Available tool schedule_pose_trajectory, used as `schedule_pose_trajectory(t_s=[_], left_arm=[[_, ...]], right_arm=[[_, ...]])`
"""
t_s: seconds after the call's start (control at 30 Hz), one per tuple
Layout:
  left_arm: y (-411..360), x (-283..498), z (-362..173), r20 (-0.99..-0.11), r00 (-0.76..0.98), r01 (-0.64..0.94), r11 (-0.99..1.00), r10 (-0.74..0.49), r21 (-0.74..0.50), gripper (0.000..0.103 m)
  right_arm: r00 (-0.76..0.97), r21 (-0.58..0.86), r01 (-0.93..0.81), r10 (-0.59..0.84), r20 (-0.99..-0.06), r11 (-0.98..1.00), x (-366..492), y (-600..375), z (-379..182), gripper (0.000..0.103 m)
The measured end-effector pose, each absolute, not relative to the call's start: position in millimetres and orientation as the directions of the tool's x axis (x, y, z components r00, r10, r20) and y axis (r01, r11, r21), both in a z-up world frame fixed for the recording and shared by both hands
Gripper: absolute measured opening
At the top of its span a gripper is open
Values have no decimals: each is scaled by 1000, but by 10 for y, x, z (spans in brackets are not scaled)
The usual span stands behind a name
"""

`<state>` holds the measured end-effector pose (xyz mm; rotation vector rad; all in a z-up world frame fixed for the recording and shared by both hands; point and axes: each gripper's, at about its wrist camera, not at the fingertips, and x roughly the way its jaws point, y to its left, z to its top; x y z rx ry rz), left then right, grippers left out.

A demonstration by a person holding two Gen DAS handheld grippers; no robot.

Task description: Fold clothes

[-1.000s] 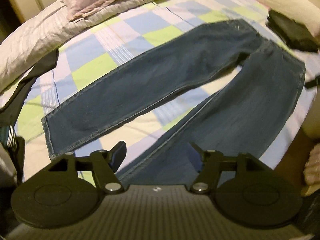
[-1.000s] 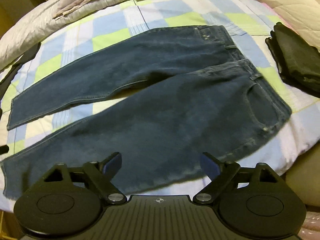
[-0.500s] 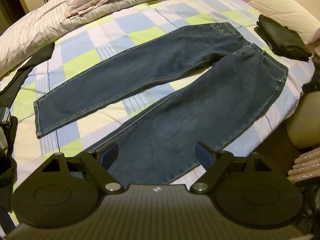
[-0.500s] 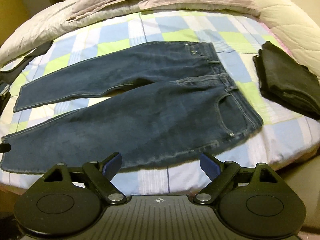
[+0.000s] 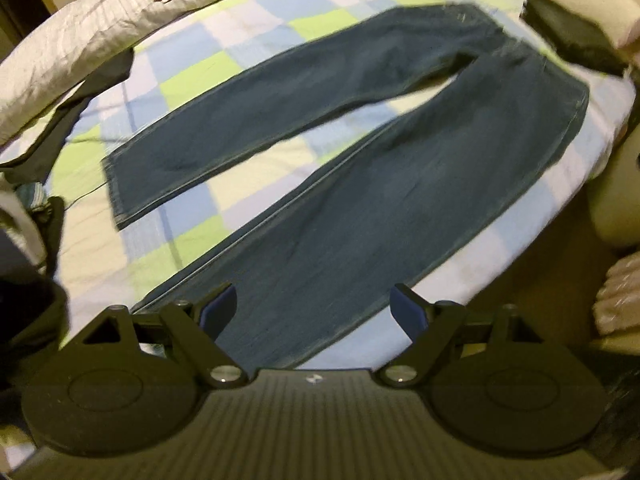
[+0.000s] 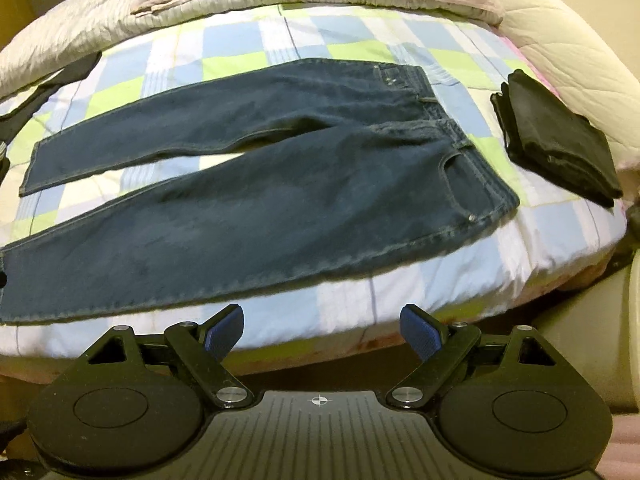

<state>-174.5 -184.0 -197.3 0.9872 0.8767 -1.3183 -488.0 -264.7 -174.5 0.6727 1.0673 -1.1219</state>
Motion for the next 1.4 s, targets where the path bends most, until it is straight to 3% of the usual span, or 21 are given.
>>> schedule_pose_trajectory(t_s=[0.3, 0.77, 1.17, 1.4], left_arm=[[-1632, -1648, -1962, -929, 133, 991, 46, -347, 125, 81], [-1757, -2183, -1933, -934, 165, 984, 114, -317, 135, 81], [-1465, -2577, -2123, -903, 297, 944, -49, -311, 327, 81], [-1203, -2673, -2425, -874, 355, 871, -223, -331, 438, 80]], right_arm=[[55, -86, 932, -371, -927, 353, -4778, -2447, -1715, 88], [79, -78, 907, -350, -934, 414, -5166, -2743, -1748, 88], [156, -45, 837, -316, -936, 546, -5487, -3019, -2001, 88], [166, -171, 742, -425, -890, 648, -5538, -2984, -2056, 88]])
